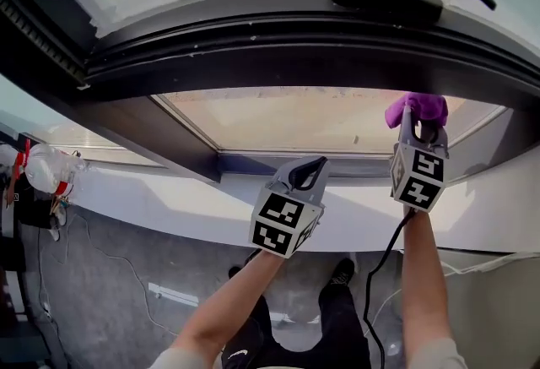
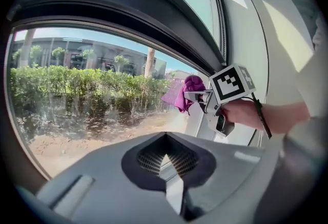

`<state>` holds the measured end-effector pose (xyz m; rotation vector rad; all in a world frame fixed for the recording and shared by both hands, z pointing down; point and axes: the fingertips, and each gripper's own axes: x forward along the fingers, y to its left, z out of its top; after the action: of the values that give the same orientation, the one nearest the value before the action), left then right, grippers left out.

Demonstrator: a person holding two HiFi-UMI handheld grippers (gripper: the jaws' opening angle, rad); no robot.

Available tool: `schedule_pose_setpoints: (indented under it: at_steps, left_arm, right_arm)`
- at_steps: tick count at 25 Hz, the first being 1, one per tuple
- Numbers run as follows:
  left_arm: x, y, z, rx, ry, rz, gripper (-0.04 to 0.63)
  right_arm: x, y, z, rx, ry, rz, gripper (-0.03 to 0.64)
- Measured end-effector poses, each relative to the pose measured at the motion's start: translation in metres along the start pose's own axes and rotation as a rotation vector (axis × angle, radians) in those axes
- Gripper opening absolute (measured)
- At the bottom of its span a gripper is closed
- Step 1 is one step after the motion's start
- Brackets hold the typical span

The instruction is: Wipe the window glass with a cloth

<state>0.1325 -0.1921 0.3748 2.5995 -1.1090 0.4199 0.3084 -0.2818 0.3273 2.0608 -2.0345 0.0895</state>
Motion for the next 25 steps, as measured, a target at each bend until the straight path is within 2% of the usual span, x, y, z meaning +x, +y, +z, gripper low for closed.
schedule_pose_setpoints:
  at_steps: [17, 25]
  left_arm:
    - [-0.176, 0.157, -0.041, -0.066, -0.010, 0.220, 0.000]
    - [-0.236, 0.217, -0.073, -0.090, -0.009, 0.313, 0.000]
  right_arm:
    - [0.004, 0.313, 0.040, -0.071, -0.033, 0.339, 0.103]
    - [0.005, 0.453, 0.043, -0.156, -0.060, 0.524, 0.103]
